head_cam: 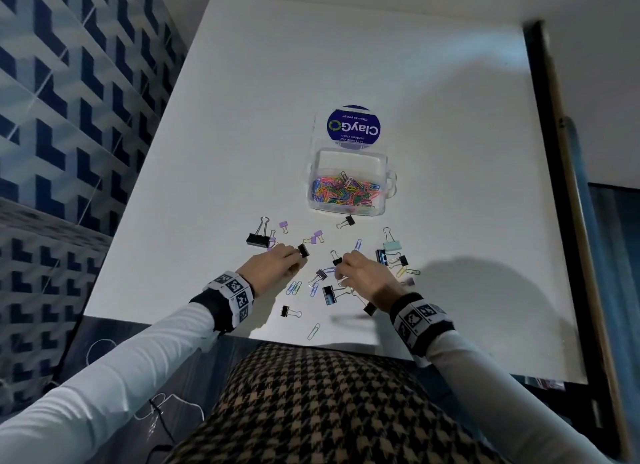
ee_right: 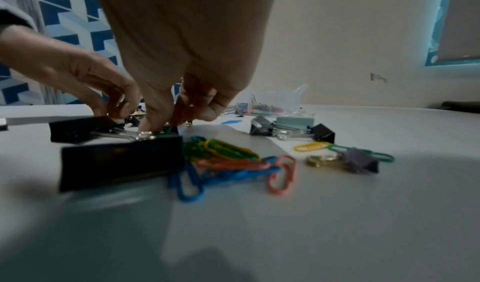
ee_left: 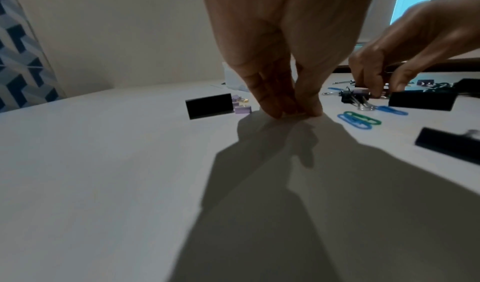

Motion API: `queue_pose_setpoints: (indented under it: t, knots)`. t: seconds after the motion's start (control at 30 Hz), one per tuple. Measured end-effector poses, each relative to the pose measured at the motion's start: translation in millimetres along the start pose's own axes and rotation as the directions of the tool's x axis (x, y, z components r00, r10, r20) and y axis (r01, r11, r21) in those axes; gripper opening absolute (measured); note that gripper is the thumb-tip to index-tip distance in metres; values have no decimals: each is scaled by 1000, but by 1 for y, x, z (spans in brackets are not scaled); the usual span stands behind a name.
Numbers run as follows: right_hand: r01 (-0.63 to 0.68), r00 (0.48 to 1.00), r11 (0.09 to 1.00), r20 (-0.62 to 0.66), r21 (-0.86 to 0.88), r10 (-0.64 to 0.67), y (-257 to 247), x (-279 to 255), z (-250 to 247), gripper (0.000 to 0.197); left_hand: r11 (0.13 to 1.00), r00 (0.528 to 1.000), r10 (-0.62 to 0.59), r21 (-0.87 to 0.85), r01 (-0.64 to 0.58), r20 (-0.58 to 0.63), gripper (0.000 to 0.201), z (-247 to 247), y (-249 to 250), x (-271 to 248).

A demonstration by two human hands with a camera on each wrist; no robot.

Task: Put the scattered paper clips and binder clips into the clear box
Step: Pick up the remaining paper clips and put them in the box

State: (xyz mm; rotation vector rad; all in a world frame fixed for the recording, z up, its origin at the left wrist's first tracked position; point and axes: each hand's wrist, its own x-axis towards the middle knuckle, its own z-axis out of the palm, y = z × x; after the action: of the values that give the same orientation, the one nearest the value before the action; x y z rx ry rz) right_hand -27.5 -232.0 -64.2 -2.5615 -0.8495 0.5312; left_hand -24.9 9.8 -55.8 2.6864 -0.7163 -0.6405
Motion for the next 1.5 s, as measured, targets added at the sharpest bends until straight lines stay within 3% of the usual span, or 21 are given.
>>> queue_pose_setpoints:
  t: [0.2,0.3,0.37,0.43,0.53,0.63,0.77,0.93,1.03,1.1,1.33,1.43,1.5]
  knots:
    - [4,998,1000,-61,21,-3,6,8,-2,7,999,1000,-10,37,10,-3,15,-7,1,1]
    - [48,993,999,-108,6,-47,7,10,-4,6,998,998,50,47,-48,-26,10,-12,8,-2]
    - [19,999,1000,-49,11,-18,6,9,-9,7,999,999,-17,-47,15,-45,10,-15,11,-3]
    - [-20,999,1000,28,15,20,5,6,-15,8,981,993,-94,-162,105,74,8,-17,10,-7]
    - [-55,996,997,71,45,52,4,-1,-18,11,963,979,-131,-215,163,155,11,-18,13,-13]
    - [-62,996,995,63,73,57,4,-2,-15,6,978,977,-107,-156,137,186,12,-16,23,-15]
    - [-79,995,994,62,76,74,8,0,-18,7,976,971,-177,-98,194,162,18,-10,30,-14]
    - [-194,979,966,-28,173,202,2,4,-27,7,956,957,-266,-99,278,118,20,-5,40,-14]
    - [-174,984,973,56,154,167,-9,18,-22,18,951,949,-298,-53,304,100,23,-6,46,-13]
    - [-96,990,994,111,53,90,-13,26,-14,16,952,950,-296,-49,302,100,25,-6,47,-12]
    - [16,1000,995,2,-101,-16,-10,30,4,10,973,973,-216,-58,221,78,17,-5,44,-9]
    - [10,1000,1000,-12,-26,-10,-8,29,0,5,981,988,-145,-122,151,55,11,-3,35,-8]
    - [-38,998,984,-43,175,46,-7,26,-6,7,975,987,-139,-162,151,82,11,-5,26,-5]
